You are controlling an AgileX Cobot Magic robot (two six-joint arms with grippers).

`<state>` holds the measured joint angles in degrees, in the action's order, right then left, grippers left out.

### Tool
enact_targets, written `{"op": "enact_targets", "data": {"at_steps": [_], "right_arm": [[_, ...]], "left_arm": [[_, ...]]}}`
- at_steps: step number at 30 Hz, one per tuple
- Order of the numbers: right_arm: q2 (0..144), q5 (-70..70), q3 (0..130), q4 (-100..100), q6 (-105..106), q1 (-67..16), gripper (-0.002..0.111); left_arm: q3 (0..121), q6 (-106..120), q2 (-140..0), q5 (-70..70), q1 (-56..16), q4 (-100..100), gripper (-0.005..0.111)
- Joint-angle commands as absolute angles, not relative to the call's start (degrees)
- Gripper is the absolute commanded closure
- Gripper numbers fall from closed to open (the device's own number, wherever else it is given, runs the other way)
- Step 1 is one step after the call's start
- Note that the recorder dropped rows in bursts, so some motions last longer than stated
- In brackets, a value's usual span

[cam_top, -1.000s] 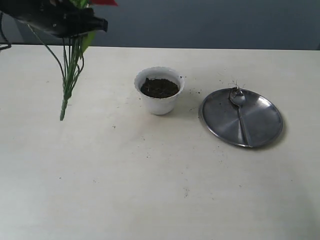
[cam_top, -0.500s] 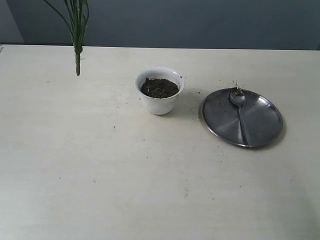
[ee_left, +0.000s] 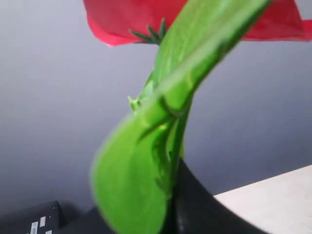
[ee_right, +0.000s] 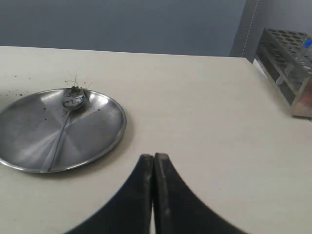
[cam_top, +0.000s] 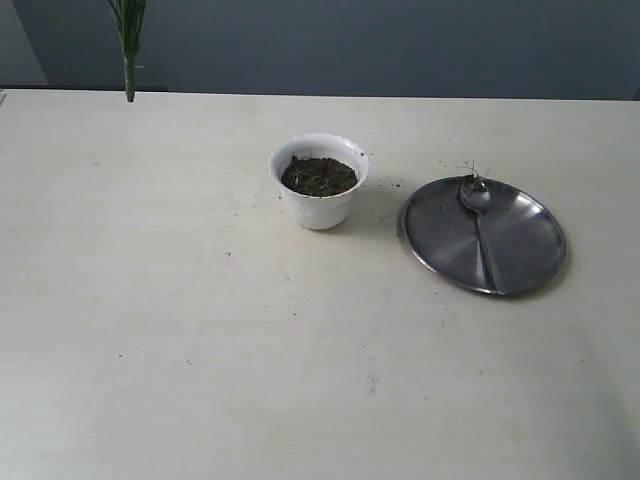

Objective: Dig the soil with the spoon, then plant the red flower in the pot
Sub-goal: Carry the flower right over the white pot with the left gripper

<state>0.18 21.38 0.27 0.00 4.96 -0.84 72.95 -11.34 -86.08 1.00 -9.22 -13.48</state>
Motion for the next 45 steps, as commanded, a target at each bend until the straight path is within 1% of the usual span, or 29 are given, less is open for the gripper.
{"op": "enact_targets", "data": {"at_steps": [1,8,11,13,14,16,22,25,28,33,36,41,45], "right_arm": [[0.0,20.8,0.0,0.3,5.0,-0.7,0.108],[0.0,20.8,0.0,0.3,5.0,-0.7,0.108],[0.0,20.8,0.0,0.3,5.0,-0.7,0.108],[0.0,20.8,0.0,0.3,5.0,-0.7,0.108],[0.0,20.8,0.0,0.3,5.0,-0.7,0.108],[0.0,20.8,0.0,0.3,5.0,-0.7,0.108],[0.0,20.8,0.0,0.3,5.0,-0.7,0.108],[0.0,20.8,0.0,0.3,5.0,-0.7,0.108],[0.0,20.8,0.0,0.3,5.0,-0.7,0.108],[0.0,20.8,0.0,0.3,5.0,-0.7,0.108],[0.0,20.8,0.0,0.3,5.0,-0.7,0.108],[0.0,20.8,0.0,0.3,5.0,-0.7,0.108],[0.0,20.8,0.0,0.3,5.0,-0.7,0.108]], "left_arm": [[68.9,-11.5,-82.4,5.2,-9.2,-15.3,0.106],[62.2,-12.4,-80.3,16.3,-9.3,-17.7,0.106],[61.5,-21.4,-81.1,21.4,-9.3,-26.9,0.106],[61.5,-30.2,-82.5,28.1,-9.3,-36.0,0.106],[61.6,-32.8,-83.2,31.8,-9.1,-38.6,0.106],[62.7,-36.8,-85.2,34.8,-9.1,-42.0,0.106],[64.2,-37.3,-89.4,35.9,-9.1,-42.7,0.106],[64.3,-37.3,-91.1,44.2,-9.0,-45.3,0.106],[64.4,-36.9,-93.2,49.7,-9.0,-45.4,0.106],[65.5,-34.7,-95.3,49.3,-9.0,-45.9,0.106],[66.5,-34.9,-96.2,51.5,-9.0,-47.4,0.106],[68.8,-34.9,-98.8,53.1,-9.0,-52.7,0.106],[69.7,-34.9,-101.3,53.3,-9.0,-52.0,0.106]]}}
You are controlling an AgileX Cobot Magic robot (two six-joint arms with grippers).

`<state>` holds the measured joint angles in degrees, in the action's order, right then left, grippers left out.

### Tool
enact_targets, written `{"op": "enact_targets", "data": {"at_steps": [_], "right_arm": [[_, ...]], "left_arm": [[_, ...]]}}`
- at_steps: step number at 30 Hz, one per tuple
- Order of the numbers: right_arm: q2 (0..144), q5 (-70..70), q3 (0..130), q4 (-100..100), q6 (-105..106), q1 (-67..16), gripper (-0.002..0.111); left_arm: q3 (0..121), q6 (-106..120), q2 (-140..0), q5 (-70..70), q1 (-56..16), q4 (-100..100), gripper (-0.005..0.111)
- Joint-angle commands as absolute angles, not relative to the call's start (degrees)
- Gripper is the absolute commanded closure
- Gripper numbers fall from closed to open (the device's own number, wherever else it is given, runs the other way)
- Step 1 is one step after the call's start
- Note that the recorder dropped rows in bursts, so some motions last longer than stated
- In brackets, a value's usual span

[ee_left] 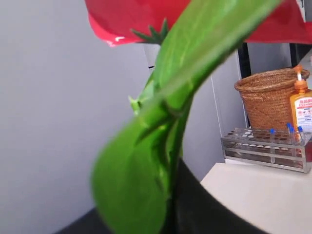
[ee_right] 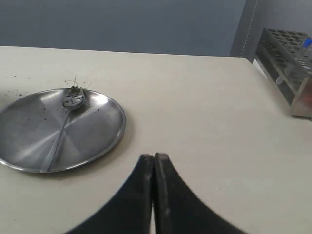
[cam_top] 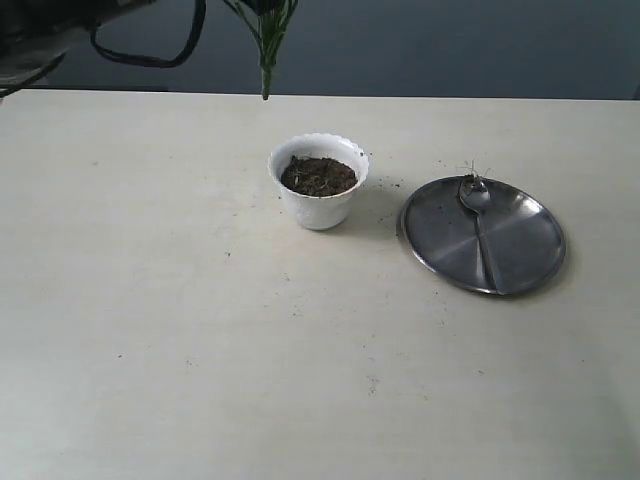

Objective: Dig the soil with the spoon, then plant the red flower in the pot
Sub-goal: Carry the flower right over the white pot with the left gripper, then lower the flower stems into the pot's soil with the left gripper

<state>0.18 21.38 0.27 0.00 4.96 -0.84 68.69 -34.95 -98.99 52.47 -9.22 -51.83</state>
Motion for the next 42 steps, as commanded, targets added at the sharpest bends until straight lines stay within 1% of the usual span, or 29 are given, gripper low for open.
{"op": "enact_targets", "data": {"at_steps": [1,4,7,15,25,30,37,42], "right_arm": [[0.0,20.8,0.0,0.3,5.0,-0.7,0.108],[0.0,20.8,0.0,0.3,5.0,-0.7,0.108],[0.0,20.8,0.0,0.3,5.0,-0.7,0.108],[0.0,20.8,0.0,0.3,5.0,-0.7,0.108],[0.0,20.8,0.0,0.3,5.0,-0.7,0.108],[0.0,20.8,0.0,0.3,5.0,-0.7,0.108],[0.0,20.8,0.0,0.3,5.0,-0.7,0.108],[0.0,20.8,0.0,0.3,5.0,-0.7,0.108]], "left_arm": [[69.9,-34.9,-101.9,54.1,-9.0,-51.9,0.106],[71.6,-38.6,-104.1,57.6,-9.0,-50.7,0.106],[74.0,-45.1,-105.9,58.1,-9.0,-50.4,0.106],[79.3,-45.0,-110.0,57.9,-9.0,-57.6,0.106],[79.9,-47.3,-110.9,60.8,-9.0,-61.0,0.106],[79.9,-47.3,-113.9,69.8,-8.1,-62.0,0.106],[80.3,-44.0,-116.1,70.0,-6.4,-65.1,0.106],[82.9,-43.8,-117.0,70.0,-5.6,-65.9,0.106]]}}
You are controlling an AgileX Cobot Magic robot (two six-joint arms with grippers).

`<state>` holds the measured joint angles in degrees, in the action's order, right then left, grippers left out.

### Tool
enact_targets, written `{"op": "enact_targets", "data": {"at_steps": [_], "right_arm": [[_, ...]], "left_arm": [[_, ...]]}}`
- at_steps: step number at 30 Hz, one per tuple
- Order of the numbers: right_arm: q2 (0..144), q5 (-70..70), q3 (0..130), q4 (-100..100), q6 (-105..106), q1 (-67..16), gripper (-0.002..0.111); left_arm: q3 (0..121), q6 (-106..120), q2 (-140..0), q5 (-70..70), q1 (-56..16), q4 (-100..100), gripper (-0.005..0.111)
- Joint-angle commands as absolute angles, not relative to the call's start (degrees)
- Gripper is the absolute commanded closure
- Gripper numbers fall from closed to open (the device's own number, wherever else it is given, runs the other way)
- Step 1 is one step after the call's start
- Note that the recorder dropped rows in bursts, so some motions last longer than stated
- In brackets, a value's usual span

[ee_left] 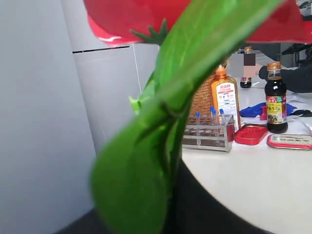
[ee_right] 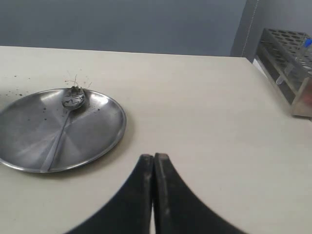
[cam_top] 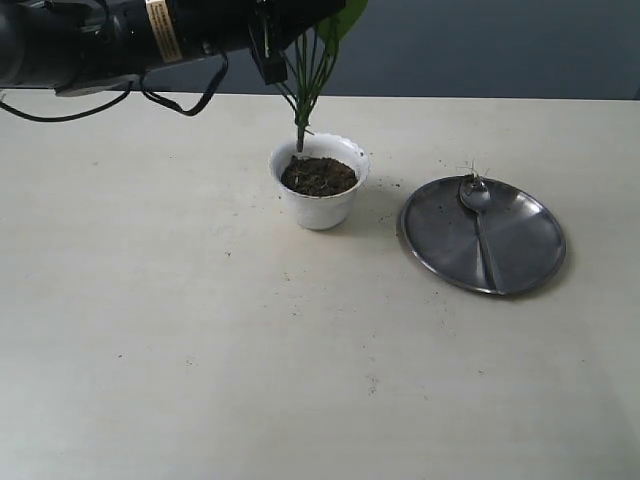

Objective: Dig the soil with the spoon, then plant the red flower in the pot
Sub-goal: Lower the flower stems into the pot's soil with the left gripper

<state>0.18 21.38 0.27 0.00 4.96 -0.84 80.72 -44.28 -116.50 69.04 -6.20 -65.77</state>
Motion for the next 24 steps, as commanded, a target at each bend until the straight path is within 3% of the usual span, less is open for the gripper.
{"op": "enact_targets", "data": {"at_steps": [1,24], "right_arm": [[0.0,20.8,0.0,0.3,5.0,-0.7,0.108],[0.0,20.8,0.0,0.3,5.0,-0.7,0.108]], "left_arm": [[83.6,-43.8,-117.3,70.0,-5.5,-66.2,0.106],[87.6,-48.1,-124.0,70.0,-5.9,-61.8,0.106]]}}
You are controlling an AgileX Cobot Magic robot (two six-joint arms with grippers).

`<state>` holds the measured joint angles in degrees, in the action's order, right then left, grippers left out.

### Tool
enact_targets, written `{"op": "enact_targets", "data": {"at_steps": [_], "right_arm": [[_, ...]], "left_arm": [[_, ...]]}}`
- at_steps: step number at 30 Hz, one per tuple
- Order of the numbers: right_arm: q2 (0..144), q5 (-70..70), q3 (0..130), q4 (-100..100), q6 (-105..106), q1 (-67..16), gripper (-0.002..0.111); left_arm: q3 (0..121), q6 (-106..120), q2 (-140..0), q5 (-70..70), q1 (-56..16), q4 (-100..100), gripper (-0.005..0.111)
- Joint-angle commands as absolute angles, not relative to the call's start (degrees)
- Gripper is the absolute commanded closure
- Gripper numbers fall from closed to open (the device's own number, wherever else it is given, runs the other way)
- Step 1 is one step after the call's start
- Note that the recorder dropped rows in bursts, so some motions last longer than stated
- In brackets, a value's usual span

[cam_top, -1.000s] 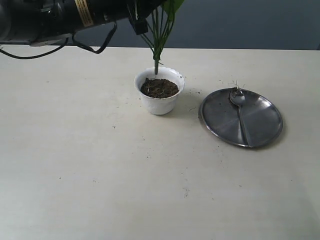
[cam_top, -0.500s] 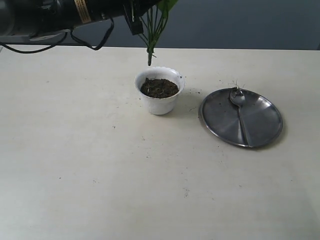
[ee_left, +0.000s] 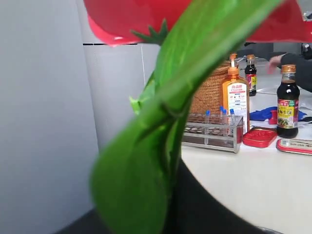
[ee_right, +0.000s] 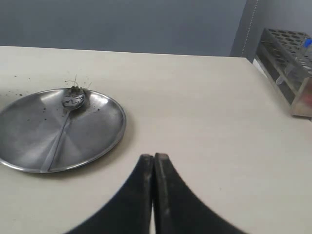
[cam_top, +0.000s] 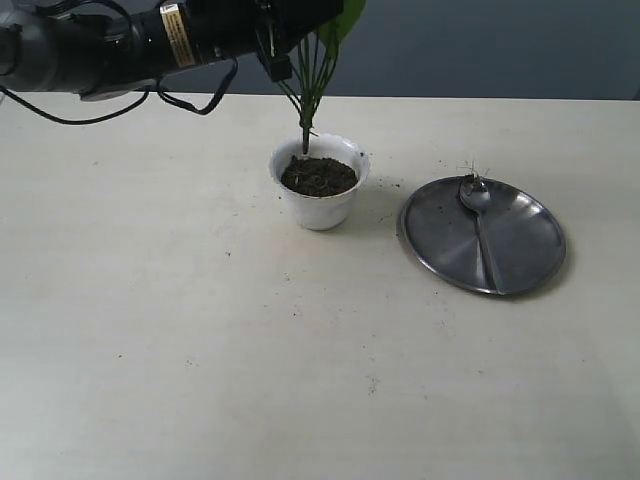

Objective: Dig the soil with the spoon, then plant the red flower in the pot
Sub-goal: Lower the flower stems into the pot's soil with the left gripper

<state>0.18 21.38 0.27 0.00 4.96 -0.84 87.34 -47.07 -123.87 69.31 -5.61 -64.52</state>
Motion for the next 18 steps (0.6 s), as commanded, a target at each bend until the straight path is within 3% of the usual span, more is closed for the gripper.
{"op": "enact_targets", "data": {"at_steps": [1,8,18], "right_arm": [[0.0,20.8,0.0,0.3,5.0,-0.7,0.108],[0.0,20.8,0.0,0.3,5.0,-0.7,0.108],[0.0,20.8,0.0,0.3,5.0,-0.7,0.108]], "left_arm": [[87.6,-48.8,-124.0,70.0,-6.0,-61.1,0.106],[87.6,-49.8,-124.0,70.0,-9.0,-60.0,0.106],[87.6,-50.8,-126.0,70.0,-6.8,-60.4,0.106]]}}
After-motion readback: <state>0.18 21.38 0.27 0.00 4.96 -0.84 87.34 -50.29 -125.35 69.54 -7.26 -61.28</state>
